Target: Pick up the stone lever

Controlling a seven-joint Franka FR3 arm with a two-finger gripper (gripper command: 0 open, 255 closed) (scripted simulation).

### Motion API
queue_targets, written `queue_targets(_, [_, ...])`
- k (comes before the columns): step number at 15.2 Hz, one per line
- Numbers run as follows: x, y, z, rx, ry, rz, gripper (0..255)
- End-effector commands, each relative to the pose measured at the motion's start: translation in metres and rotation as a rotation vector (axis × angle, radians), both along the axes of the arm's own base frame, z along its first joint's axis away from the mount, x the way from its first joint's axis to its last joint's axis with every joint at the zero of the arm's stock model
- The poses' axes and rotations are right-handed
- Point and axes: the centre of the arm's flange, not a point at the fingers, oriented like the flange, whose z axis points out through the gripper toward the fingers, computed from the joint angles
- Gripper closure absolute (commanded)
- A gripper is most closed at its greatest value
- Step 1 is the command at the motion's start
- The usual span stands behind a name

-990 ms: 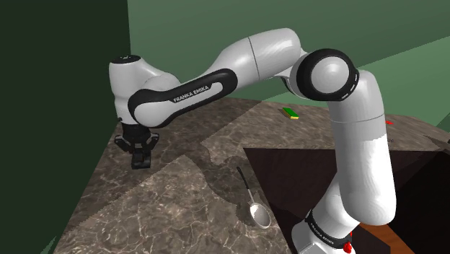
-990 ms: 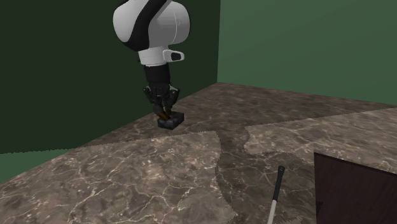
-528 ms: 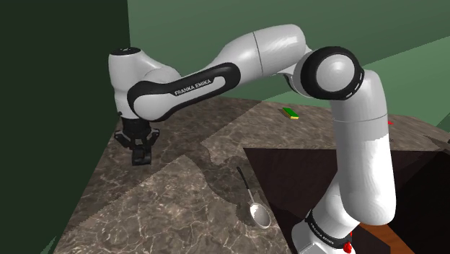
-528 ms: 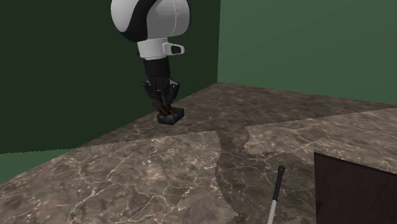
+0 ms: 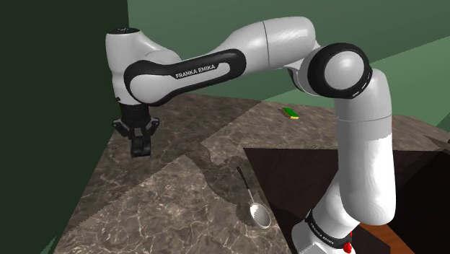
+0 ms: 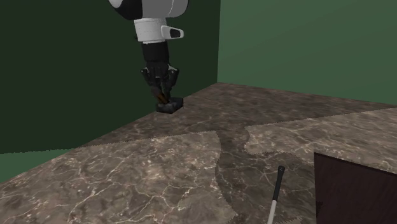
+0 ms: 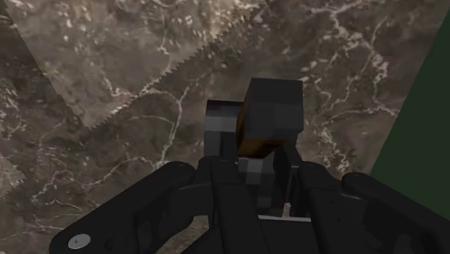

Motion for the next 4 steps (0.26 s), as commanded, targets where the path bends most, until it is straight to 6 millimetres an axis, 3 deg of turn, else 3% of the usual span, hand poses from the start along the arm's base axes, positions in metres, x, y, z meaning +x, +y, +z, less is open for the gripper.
queue_targets(1, [-0.0004, -0.0001, 0.0097, 0.000, 0.000, 0.000, 255])
queue_targets(4, [-0.0004, -0.0001, 0.0158, 0.000, 0.000, 0.000, 255])
